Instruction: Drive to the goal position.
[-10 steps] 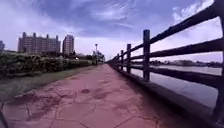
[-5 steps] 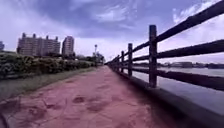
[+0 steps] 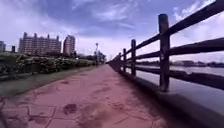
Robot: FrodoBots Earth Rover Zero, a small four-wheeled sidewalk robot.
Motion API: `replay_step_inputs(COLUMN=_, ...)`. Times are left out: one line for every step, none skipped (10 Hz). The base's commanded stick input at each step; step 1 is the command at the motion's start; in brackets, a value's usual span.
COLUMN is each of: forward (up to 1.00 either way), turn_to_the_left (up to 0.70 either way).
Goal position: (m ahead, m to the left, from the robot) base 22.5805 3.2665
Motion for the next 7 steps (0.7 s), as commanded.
replay_step_inputs(forward=0.91, turn_to_the_left=0.0)
replay_step_inputs(forward=0.91, turn_to_the_left=0.0)
replay_step_inputs(forward=0.91, turn_to_the_left=0.0)
replay_step_inputs(forward=0.91, turn_to_the_left=0.0)
replay_step_inputs(forward=0.91, turn_to_the_left=0.0)
replay_step_inputs(forward=0.91, turn_to_the_left=0.0)
replay_step_inputs(forward=0.91, turn_to_the_left=0.0)
